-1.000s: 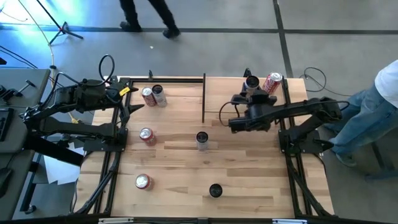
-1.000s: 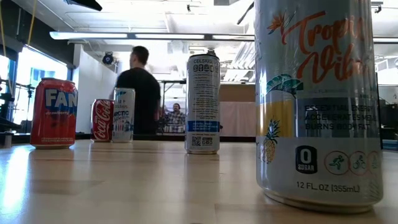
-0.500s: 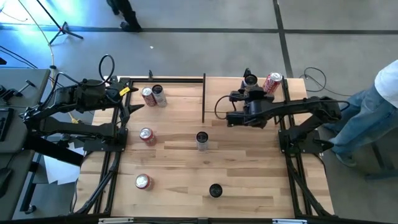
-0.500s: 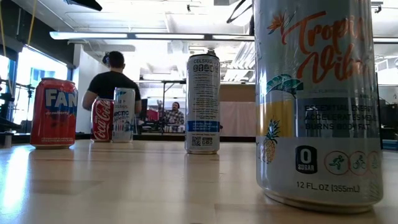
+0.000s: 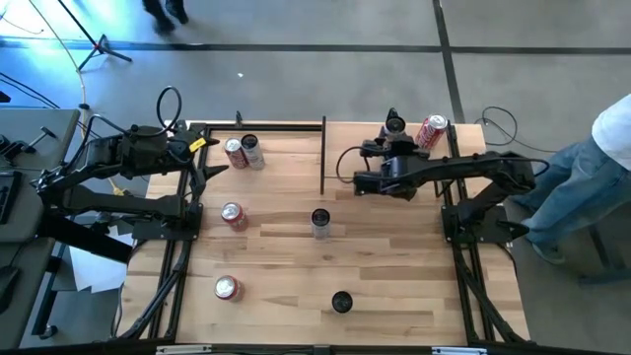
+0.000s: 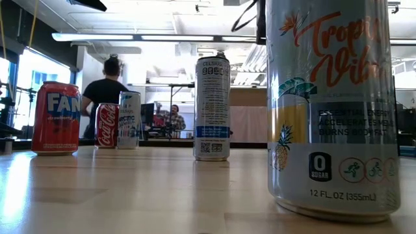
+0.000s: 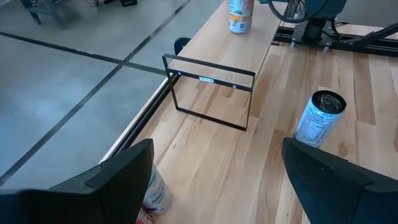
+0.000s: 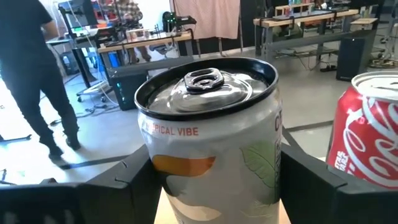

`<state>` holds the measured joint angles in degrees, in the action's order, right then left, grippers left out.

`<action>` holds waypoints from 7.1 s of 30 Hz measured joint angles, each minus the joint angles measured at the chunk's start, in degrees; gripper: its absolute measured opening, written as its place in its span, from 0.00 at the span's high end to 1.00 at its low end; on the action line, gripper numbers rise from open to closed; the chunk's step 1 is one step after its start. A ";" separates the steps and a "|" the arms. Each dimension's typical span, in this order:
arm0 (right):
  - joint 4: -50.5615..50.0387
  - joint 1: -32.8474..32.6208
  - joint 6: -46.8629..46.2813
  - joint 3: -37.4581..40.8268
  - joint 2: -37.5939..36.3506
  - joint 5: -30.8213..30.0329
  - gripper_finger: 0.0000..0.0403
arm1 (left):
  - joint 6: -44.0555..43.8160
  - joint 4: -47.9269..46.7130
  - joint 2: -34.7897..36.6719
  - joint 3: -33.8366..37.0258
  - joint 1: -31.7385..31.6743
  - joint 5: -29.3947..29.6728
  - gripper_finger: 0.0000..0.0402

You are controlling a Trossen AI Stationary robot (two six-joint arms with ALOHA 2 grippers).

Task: Place canned beverage on shelf
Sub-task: Put the white soda can on the shelf

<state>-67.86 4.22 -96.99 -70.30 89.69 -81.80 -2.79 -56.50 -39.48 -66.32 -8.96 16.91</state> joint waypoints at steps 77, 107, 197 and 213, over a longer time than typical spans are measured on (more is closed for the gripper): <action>2.45 8.32 5.40 -0.07 0.00 4.48 0.33 | 0.00 -0.01 0.01 0.02 0.01 0.00 0.17; -7.82 8.63 -5.70 0.00 0.06 4.35 0.33 | 0.00 0.01 0.00 0.02 0.01 0.00 0.17; -18.85 -31.27 -33.26 -0.13 -3.56 35.92 0.01 | 0.00 0.01 0.00 0.00 0.01 0.00 0.17; 18.95 -39.82 -5.77 -0.13 3.22 26.72 0.01 | 0.00 -0.01 0.02 0.00 0.01 0.00 0.17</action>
<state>-48.91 -35.59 -102.76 -70.43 92.91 -55.08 -2.79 -56.51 -39.47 -66.32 -8.95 16.91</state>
